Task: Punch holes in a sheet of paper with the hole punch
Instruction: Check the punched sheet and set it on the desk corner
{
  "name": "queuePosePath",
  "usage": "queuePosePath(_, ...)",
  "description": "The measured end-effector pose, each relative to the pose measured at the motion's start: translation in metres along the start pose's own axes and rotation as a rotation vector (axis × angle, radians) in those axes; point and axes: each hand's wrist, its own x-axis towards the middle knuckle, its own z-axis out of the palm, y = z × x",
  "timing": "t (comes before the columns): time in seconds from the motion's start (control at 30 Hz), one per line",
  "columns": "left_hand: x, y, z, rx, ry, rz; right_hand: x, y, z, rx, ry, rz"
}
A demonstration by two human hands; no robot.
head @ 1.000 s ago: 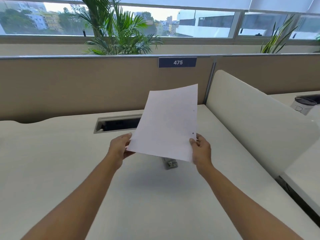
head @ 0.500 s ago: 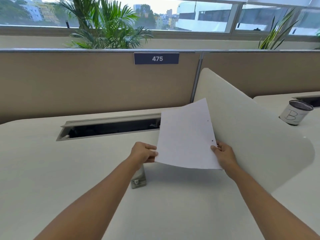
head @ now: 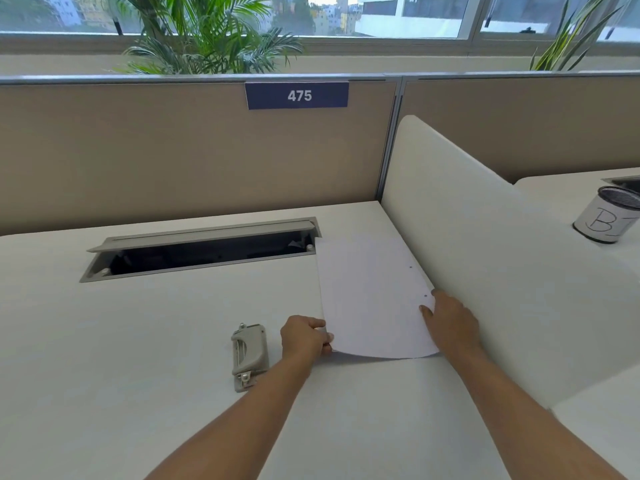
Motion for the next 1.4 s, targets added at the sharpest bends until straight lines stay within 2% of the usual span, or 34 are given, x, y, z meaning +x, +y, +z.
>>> queuePosePath(0.17,-0.008,-0.002,0.009,-0.056,0.004,-0.009,-0.001,0.004,0.0,-0.196,0.053,-0.051)
queuePosePath(0.37,-0.012,-0.002,0.018,-0.101,0.013,-0.022,-0.003,0.005,0.004,-0.26,0.042,-0.062)
queuePosePath(0.43,-0.012,-0.002,0.02,-0.112,0.014,-0.027,-0.007,0.0,0.002,-0.254,0.036,-0.116)
queuePosePath(0.53,-0.014,-0.001,0.023,-0.119,0.029,-0.039,-0.013,-0.003,0.009,-0.202,0.136,-0.171)
queuePosePath(0.67,-0.014,-0.001,0.027,-0.126,0.04,-0.045,-0.008,-0.001,0.024,-0.054,0.022,-0.085)
queuePosePath(1.4,-0.014,-0.004,0.032,0.094,0.088,0.043,-0.01,0.003,0.029,0.012,-0.031,-0.068)
